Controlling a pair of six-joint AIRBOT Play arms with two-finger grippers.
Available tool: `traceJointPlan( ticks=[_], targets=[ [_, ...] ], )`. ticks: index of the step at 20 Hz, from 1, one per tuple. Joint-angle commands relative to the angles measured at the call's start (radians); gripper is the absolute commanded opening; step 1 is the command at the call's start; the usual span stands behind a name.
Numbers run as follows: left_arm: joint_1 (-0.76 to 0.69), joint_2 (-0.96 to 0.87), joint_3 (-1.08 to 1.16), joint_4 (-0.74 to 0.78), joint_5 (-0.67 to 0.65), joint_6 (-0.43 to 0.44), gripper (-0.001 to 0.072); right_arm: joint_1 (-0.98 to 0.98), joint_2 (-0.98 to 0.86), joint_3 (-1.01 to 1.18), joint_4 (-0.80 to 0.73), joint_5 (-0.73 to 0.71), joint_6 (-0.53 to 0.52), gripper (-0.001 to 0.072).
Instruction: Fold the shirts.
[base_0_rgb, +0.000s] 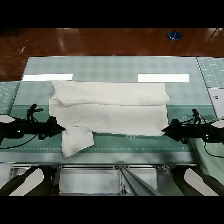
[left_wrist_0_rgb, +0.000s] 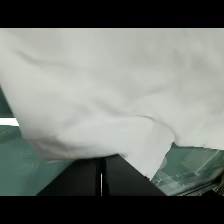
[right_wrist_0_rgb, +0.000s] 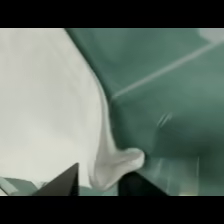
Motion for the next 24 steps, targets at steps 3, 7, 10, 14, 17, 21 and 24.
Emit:
traceJointPlan(
  ticks=[3,7,10,14,17,21,24],
  targets=[
    [0.0,0.0,0.14,-0.005,-0.054,0.0,0.0028,0.114,-0.107,0.19,0.125,0.028,-0.15,0.0015],
    [-0.002,-0.04,0.358,-0.006,-0.045,-0.032,0.0028,0.114,-0.13,0.416,0.049,0.052,-0.1,0.0015],
    [-0.037,-0.184,0.54,-0.008,-0.034,-0.058,0.0028,0.114,-0.243,0.574,0.094,0.053,-0.098,0.0015],
    [-0.129,-0.449,0.813,-0.008,-0.035,-0.109,0.0028,0.173,-0.418,0.745,0.138,0.006,-0.127,0.0015],
    [-0.174,-0.636,1.031,-0.008,-0.073,-0.175,0.0028,0.184,-0.524,0.845,0.151,-0.03,-0.108,0.0015],
    [-0.195,-0.799,1.221,-0.008,-0.108,-0.207,0.0028,0.183,-0.631,0.936,0.148,-0.042,-0.095,0.0015],
    [-0.202,-0.847,1.254,-0.008,-0.11,-0.203,0.026,0.183,-0.669,0.941,0.15,-0.102,-0.084,0.039]
  ],
)
